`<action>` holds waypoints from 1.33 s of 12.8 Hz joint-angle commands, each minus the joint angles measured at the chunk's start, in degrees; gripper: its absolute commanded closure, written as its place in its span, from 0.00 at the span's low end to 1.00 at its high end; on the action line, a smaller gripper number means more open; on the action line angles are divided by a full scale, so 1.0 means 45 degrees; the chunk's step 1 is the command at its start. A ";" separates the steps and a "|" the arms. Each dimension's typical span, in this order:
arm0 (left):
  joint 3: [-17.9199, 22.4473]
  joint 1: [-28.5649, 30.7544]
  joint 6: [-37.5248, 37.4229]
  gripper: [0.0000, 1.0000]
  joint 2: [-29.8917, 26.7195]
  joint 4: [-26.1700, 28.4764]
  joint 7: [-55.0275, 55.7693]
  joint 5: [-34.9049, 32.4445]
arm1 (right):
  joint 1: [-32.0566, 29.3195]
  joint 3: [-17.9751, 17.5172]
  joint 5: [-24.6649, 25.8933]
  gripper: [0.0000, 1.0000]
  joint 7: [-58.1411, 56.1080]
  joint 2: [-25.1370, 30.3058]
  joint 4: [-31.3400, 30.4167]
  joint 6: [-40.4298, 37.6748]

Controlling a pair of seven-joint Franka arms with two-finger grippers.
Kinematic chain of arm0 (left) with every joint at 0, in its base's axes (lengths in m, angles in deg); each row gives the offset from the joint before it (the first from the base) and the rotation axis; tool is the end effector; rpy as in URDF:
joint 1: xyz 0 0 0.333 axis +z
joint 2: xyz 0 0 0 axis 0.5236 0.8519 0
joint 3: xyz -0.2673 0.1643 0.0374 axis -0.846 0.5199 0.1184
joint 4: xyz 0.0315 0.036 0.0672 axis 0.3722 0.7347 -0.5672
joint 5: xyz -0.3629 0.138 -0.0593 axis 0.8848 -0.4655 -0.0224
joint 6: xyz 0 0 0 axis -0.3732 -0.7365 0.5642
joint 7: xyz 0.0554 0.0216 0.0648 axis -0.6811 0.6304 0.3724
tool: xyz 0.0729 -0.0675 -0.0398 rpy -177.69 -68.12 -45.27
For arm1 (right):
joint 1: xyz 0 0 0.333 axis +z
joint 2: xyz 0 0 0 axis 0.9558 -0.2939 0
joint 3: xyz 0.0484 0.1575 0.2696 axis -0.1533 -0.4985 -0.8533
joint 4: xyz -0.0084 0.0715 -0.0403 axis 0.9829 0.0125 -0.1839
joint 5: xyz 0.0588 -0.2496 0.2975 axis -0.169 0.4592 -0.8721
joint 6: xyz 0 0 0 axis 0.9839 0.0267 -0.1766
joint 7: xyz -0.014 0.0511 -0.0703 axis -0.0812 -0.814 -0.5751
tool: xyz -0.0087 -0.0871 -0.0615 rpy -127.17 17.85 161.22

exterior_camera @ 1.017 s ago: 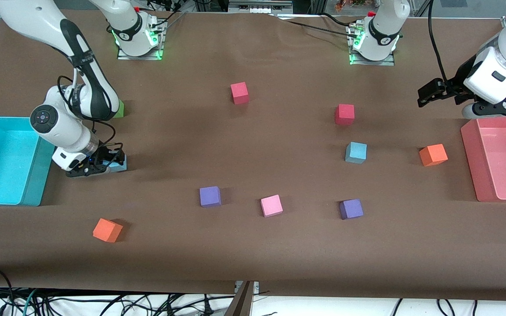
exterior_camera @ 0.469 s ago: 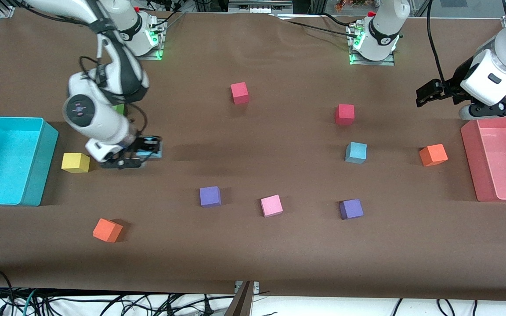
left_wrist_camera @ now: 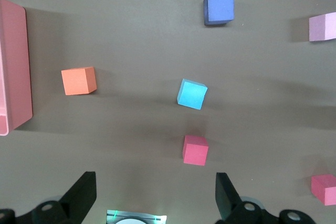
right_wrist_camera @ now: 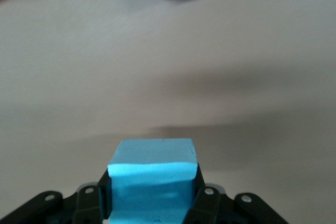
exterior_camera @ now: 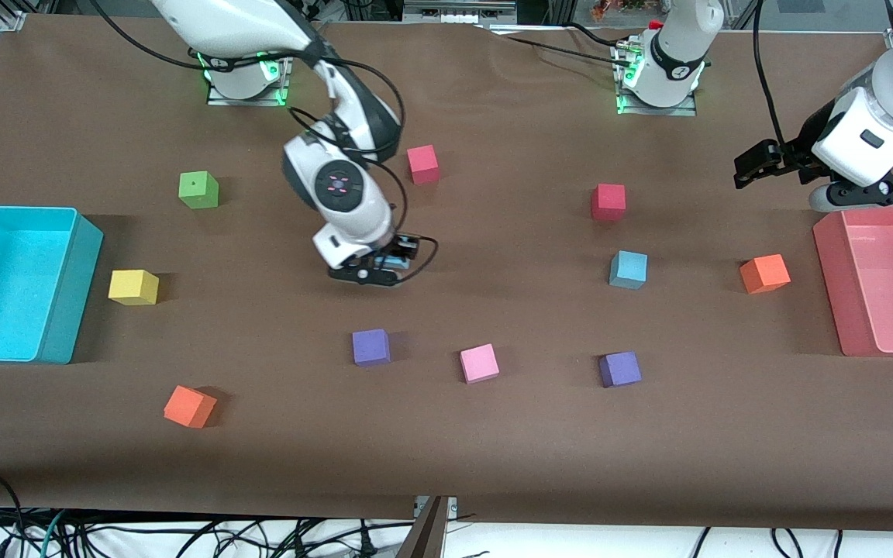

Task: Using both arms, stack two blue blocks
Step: 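Lift the light blue cube and carry it toward the table centre, then set the cube down with the right gripper while the left gripper grasps another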

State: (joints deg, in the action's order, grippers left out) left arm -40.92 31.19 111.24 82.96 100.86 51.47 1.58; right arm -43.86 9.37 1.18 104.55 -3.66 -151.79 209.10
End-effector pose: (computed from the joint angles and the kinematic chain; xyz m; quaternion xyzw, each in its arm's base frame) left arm 0.5384 -0.0647 0.5873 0.9958 0.0577 -0.0707 0.0034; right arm 0.5297 0.4291 0.2587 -0.9942 0.0909 0.0495 0.0282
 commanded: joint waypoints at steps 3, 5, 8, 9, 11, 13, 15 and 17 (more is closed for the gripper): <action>-0.0113 0.0106 0.0908 0.00 0.0229 0.0813 -0.0217 -0.0262 | 0.1063 0.0083 0.0348 0.64 0.1080 -0.2024 0.2105 0.0609; -0.0113 0.0106 0.1690 0.00 0.0269 0.1360 -0.0158 -0.0223 | 0.1064 0.0141 0.0389 0.64 0.1080 -0.2201 0.2144 0.1352; -0.0113 0.0087 0.2763 0.00 0.0698 0.2005 -0.0177 -0.0242 | 0.1083 0.0142 0.0350 0.64 0.1331 -0.2766 0.2124 0.2601; -0.0113 0.0087 0.3135 0.00 0.0815 0.2201 -0.0178 -0.0300 | 0.1219 0.0142 0.0369 0.64 0.1449 -0.2826 0.2124 0.2818; -0.0113 -0.0030 0.3702 0.00 0.1165 0.2455 -0.0158 -0.0301 | 0.1220 0.0142 0.0428 0.05 0.1431 -0.2827 0.2105 0.2840; -0.0113 -0.0089 0.5298 0.00 0.1479 0.3350 -0.0178 -0.0301 | 0.1220 0.0142 0.0428 0.00 0.1295 -0.2730 0.2105 0.2840; -0.0132 -0.0166 0.6610 0.00 0.1810 0.4172 -0.0236 -0.0301 | 0.1220 0.0083 0.0428 0.00 0.0868 -0.2496 0.2027 0.2743; -0.0152 -0.0401 0.7528 0.00 0.2298 0.4661 -0.0256 -0.0301 | 0.1143 0.0064 0.0428 0.00 0.0670 -0.1893 0.1929 0.2646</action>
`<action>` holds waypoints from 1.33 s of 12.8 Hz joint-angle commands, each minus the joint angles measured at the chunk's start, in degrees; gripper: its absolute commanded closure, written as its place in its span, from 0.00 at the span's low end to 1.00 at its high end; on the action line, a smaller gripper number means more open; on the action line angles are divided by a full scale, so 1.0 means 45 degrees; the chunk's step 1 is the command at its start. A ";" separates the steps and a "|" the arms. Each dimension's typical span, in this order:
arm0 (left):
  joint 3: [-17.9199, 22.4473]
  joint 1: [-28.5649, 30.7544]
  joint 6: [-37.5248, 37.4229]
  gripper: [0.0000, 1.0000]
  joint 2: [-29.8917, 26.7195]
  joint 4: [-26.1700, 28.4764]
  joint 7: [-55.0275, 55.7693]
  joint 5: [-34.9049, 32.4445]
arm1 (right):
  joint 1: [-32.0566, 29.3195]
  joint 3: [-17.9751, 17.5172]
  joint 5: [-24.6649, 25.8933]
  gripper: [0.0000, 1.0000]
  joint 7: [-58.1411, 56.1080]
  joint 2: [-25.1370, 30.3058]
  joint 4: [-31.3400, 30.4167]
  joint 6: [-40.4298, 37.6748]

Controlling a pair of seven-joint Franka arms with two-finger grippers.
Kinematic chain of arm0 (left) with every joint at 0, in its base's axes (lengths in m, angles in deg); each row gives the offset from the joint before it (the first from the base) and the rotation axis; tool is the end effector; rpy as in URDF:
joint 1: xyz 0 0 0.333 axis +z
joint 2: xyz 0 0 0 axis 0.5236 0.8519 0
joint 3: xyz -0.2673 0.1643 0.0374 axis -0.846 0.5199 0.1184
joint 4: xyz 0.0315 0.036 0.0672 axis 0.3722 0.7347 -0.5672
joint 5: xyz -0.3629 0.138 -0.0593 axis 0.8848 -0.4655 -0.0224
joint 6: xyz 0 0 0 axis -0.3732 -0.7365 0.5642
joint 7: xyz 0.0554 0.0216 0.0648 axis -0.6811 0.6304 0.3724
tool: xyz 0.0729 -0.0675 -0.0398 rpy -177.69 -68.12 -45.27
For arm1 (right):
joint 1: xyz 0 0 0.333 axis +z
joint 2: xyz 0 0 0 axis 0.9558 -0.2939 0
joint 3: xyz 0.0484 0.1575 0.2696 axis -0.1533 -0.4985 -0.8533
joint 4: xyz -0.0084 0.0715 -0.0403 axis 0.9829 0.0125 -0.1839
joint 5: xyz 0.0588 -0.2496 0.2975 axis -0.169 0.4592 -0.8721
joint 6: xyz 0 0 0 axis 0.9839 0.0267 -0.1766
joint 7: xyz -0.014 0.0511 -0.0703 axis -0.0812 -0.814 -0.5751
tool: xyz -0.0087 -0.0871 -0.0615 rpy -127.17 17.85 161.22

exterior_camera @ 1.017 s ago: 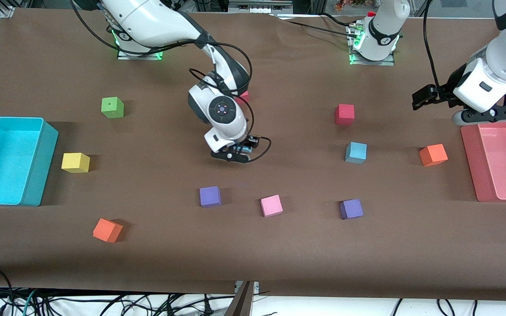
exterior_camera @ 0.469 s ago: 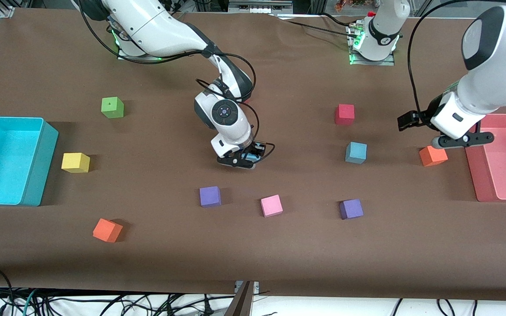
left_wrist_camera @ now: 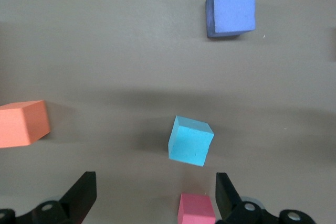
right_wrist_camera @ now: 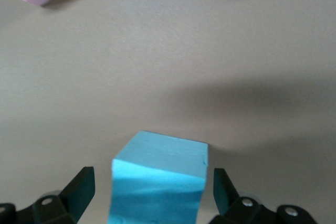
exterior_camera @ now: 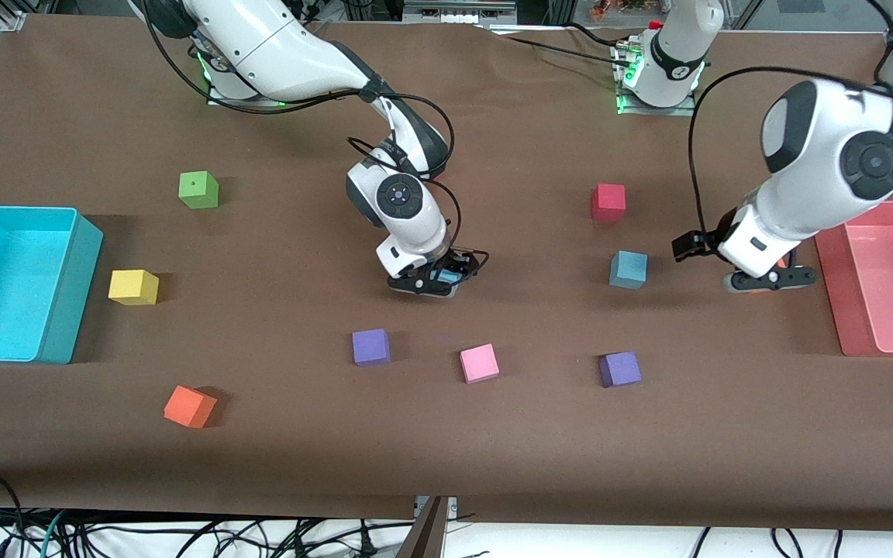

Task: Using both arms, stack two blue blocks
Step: 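Set the cube down with the right gripper while the left gripper grasps another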

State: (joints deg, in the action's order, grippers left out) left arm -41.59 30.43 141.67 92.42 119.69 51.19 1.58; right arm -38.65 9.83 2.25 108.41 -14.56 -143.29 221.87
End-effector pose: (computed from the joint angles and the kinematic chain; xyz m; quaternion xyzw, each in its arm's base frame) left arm 0.5722 -0.0793 0.3822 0.9972 0.0508 -0.0533 0.0136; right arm 0.5316 0.4979 0.2112 -0.9911 0.0927 -0.0066 0.0949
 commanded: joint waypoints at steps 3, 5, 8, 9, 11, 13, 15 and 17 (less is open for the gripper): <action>-0.0276 -0.0468 0.2542 0.00 0.0897 0.1297 -0.0253 -0.0281 | -0.0500 -0.0037 0.0132 0.00 -0.2366 0.2050 -0.0349 -0.1730; -0.0434 -0.0526 0.3035 0.00 0.1328 0.1532 -0.0272 -0.0281 | -0.1027 -0.0037 0.0113 0.00 -0.4921 0.2931 -0.0759 -0.3233; -0.0473 -0.0663 0.4279 0.00 0.1564 0.2447 -0.0853 -0.0300 | -0.1731 -0.0115 -0.0684 0.00 -0.8228 0.4355 -0.2082 -0.4179; -0.0473 -0.0644 0.4963 0.00 0.1642 0.2896 -0.1400 -0.0281 | -0.1907 -0.0115 -0.1887 0.00 -0.9106 0.4863 -0.2805 -0.4140; -0.0473 -0.0663 0.5360 0.00 0.1856 0.3096 -0.1776 -0.0261 | -0.2162 -0.0115 -0.5165 0.00 -1.2632 0.5451 -0.4289 -0.3189; -0.0473 -0.0663 0.5438 0.00 0.2187 0.3096 -0.1776 -0.0261 | -0.2241 -0.0115 -0.7203 0.00 -1.5120 0.5669 -0.5658 -0.1628; -0.0473 -0.0663 0.5633 0.00 0.2345 0.3096 -0.1776 -0.0261 | -0.2221 -0.0115 -0.8746 0.00 -1.7307 0.5572 -0.6344 -0.0259; -0.0473 -0.0663 0.5653 0.05 0.2579 0.3096 -0.1776 -0.0203 | -0.2163 -0.0134 -1.1590 0.00 -2.0485 0.5261 -0.6698 0.0467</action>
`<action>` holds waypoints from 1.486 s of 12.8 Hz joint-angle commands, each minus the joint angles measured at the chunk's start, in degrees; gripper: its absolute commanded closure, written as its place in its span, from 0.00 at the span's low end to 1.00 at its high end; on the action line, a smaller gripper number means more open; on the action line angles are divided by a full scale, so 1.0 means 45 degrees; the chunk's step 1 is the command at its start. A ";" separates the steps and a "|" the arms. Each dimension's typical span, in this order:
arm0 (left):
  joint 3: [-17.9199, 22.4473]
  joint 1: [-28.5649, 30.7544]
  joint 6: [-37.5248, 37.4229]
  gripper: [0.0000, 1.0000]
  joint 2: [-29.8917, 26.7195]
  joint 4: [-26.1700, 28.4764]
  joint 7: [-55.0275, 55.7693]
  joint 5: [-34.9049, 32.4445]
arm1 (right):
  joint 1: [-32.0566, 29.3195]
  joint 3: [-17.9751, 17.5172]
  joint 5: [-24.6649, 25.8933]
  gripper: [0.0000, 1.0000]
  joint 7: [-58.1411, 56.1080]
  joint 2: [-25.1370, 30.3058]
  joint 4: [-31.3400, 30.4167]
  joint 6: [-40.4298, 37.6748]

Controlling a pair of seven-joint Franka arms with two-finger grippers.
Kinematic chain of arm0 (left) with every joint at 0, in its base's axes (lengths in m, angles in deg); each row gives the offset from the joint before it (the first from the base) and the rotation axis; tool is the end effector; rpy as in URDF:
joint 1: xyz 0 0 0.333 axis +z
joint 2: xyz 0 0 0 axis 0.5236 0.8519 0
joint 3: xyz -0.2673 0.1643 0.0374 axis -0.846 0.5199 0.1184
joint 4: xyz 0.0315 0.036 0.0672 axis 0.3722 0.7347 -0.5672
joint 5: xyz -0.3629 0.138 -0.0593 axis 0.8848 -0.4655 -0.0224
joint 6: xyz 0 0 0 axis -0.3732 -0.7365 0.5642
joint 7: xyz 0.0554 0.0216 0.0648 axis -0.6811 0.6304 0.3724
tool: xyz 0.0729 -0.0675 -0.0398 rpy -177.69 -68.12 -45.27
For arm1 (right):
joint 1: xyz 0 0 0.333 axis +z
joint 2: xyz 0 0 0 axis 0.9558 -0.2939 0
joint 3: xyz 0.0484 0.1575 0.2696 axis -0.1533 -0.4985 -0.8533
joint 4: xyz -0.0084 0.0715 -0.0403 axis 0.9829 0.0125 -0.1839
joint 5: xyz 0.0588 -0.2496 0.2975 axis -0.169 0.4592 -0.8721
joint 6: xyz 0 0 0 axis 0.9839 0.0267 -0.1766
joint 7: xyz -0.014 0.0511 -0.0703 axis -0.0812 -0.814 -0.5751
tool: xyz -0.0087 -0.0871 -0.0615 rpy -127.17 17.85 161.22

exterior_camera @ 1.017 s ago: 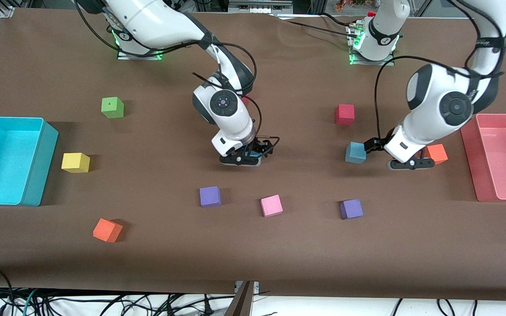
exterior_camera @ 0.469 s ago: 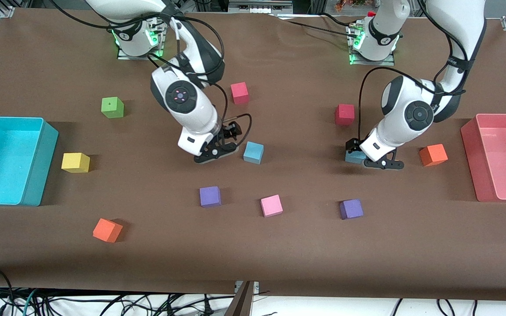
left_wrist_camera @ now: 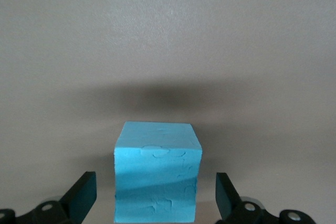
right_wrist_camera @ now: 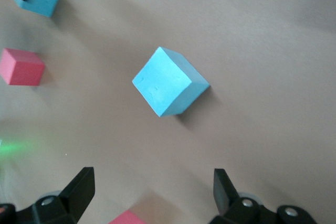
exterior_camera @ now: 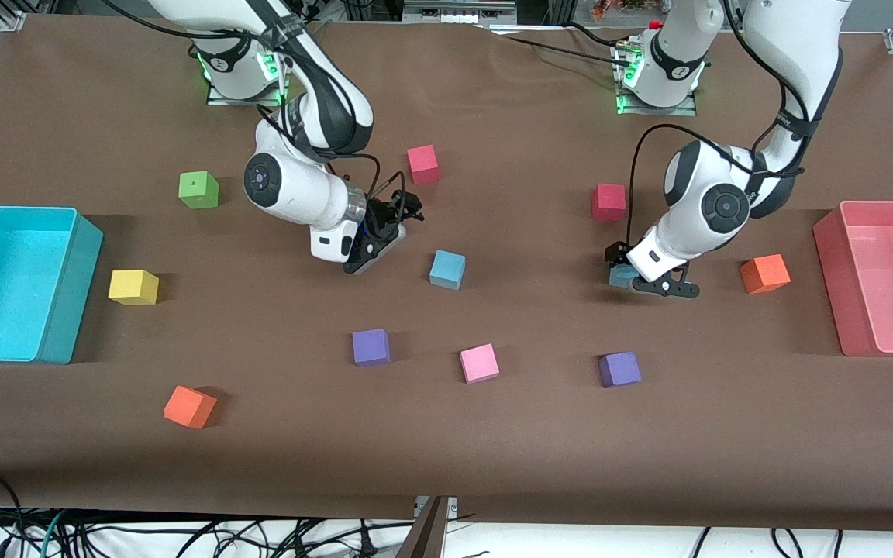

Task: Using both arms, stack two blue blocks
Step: 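Set the cube down with the right gripper while the left gripper grasps another, then carry the second light blue cube with the left gripper onto the placed cube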

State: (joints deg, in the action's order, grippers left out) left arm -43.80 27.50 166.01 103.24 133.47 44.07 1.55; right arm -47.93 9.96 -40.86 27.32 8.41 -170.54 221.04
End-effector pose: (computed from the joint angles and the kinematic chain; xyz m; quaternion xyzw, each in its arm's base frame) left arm 0.5275 -0.1236 0.2121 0.9969 -0.0482 -0.0561 0.0272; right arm 0.5040 0.3587 0.2731 -0.9261 -0.2583 -0.0007 0.2748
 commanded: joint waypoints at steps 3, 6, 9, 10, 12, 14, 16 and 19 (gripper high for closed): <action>0.0020 -0.0012 0.0187 0.62 0.0196 0.0015 -0.0136 -0.0178 | 0.0250 -0.0222 -0.5765 0.00 -0.7172 -0.0701 -0.0623 0.2268; 0.0019 -0.0012 -0.0066 0.93 -0.0271 -0.0121 0.0059 -0.0159 | 0.0349 -0.0222 -0.8928 0.00 -1.1626 -0.1426 -0.0525 0.3017; -0.0252 -0.0051 -0.1138 1.00 -0.0839 -0.0685 0.0835 -0.0119 | 0.0602 -0.0203 -1.2074 0.00 -1.5556 -0.2109 -0.0388 0.3446; -0.0505 -0.0070 -0.1683 1.00 -0.0898 -0.1152 0.1653 -0.0100 | 0.0603 -0.0202 -1.2820 0.00 -1.6224 -0.2053 -0.0407 0.3466; -0.0878 -0.0497 -0.2719 1.00 -0.0840 -0.2303 0.2808 -0.0100 | 0.0603 -0.0183 -1.2944 0.00 -1.7201 -0.2072 -0.0641 0.3466; -0.1209 -0.1044 -0.3171 1.00 -0.0801 -0.3145 0.3610 -0.0080 | 0.0622 -0.0183 -1.3080 0.00 -1.7461 -0.2072 -0.0486 0.3466; -0.1309 -0.1746 -0.3173 1.00 -0.0626 -0.3848 0.4003 -0.0080 | 0.0623 -0.0163 -1.3081 0.00 -1.7617 -0.2091 -0.0446 0.3466; -0.1309 -0.2899 -0.3173 1.00 -0.0158 -0.4981 0.4160 -0.0061 | 0.0622 -0.0164 -1.2964 0.00 -1.7676 -0.2286 -0.0369 0.3369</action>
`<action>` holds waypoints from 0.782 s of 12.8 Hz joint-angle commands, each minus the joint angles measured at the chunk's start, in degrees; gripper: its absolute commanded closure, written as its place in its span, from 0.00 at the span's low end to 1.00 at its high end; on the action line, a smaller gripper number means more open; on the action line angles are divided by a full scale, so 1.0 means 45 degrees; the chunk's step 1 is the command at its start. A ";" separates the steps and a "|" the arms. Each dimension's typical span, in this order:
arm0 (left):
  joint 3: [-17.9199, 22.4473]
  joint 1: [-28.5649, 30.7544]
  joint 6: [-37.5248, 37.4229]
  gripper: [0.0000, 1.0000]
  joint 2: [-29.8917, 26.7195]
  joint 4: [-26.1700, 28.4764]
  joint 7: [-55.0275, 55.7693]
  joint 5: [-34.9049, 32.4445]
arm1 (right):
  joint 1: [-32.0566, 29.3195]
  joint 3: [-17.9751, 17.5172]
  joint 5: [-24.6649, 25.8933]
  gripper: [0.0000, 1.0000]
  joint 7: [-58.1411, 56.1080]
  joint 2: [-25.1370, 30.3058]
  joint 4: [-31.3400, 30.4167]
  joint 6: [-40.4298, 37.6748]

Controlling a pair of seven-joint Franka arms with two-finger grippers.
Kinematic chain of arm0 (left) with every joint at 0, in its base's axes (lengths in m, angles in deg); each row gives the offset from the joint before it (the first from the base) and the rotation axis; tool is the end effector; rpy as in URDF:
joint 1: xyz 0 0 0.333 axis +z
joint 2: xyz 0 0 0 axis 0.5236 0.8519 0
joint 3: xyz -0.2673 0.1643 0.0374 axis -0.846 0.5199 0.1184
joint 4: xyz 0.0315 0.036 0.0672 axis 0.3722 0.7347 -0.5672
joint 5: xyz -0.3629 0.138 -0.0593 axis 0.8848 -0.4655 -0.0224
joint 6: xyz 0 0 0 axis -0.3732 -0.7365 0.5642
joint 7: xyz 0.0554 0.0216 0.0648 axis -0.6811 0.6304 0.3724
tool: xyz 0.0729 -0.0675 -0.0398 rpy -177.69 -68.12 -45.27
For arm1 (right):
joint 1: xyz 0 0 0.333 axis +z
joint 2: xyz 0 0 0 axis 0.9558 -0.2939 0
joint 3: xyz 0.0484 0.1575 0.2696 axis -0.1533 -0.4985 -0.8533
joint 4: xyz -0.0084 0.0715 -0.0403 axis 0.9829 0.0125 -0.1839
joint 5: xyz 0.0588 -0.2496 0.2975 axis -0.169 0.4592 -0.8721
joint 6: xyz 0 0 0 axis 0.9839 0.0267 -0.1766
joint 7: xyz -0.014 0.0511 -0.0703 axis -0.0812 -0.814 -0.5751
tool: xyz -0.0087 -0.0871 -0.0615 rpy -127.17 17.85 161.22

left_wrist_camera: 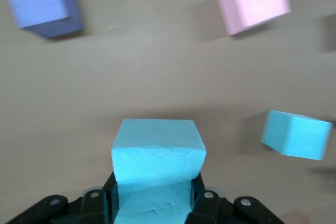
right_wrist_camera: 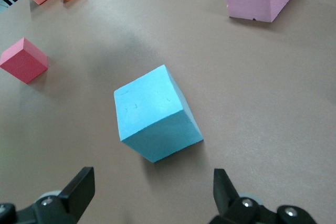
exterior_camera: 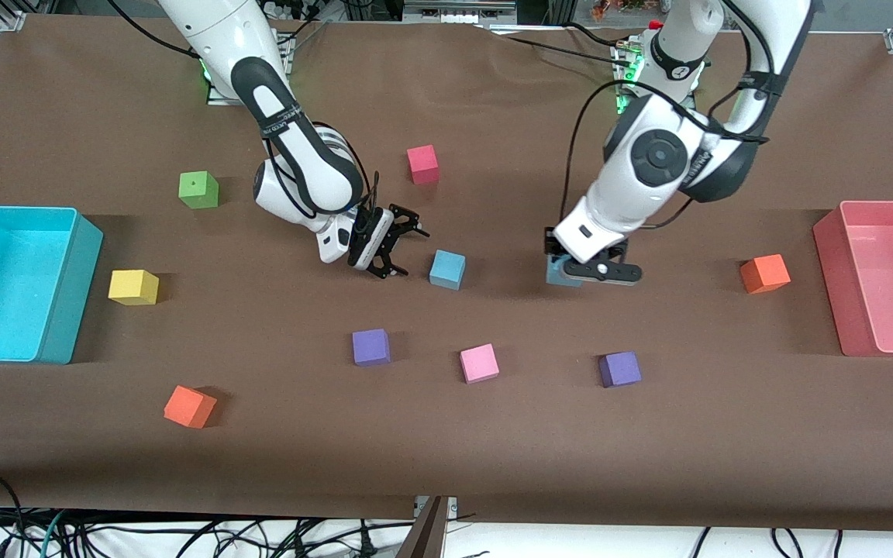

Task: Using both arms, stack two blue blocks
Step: 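Carry the second light blue cube with the left gripper onto the placed cube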

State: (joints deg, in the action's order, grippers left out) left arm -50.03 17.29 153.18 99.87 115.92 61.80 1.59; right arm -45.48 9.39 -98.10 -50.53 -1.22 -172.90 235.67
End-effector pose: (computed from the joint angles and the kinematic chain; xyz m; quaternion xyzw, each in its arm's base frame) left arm 0.5440 -0.2990 0.3560 0.9978 -0.0371 -0.0021 0.0548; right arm 0.4712 0.3383 0.1565 -0.8297 -0.3846 -0.2286 0.3339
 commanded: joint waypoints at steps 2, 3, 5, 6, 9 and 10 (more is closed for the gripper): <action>0.0115 -0.1623 -0.0321 1.00 0.1195 -0.1728 0.1192 -0.0087 | 0.0096 -0.0056 -0.0244 0.00 -0.0356 -0.0244 0.0331 0.0119; 0.0193 -0.2170 -0.0321 1.00 0.1604 -0.2214 0.1739 -0.0145 | 0.0212 -0.0056 -0.0263 0.00 -0.0356 -0.0380 0.0487 0.0119; 0.0601 -0.3128 -0.0321 1.00 0.2502 -0.3230 0.2095 -0.0165 | 0.0330 -0.0057 -0.0244 0.00 -0.0376 -0.0595 0.0624 0.0119; 0.0952 -0.3597 -0.0321 1.00 0.2893 -0.3621 0.2096 -0.0146 | 0.0350 -0.0056 -0.0244 0.00 -0.0376 -0.0615 0.0702 0.0119; 0.1539 -0.4420 -0.0710 1.00 0.4085 -0.4969 0.2096 -0.0107 | 0.0486 -0.0056 -0.0185 0.00 -0.0493 -0.0849 0.0957 0.0119; 0.1735 -0.4577 -0.0809 1.00 0.4321 -0.5224 0.2077 -0.0087 | 0.0487 -0.0056 -0.0185 0.00 -0.0512 -0.0850 0.0957 0.0119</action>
State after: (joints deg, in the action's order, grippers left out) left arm -44.57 -1.24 152.35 115.48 98.32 70.86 1.59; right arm -43.62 9.37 -98.10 -51.30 -4.04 -169.94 235.63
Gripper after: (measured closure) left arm 0.467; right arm 0.000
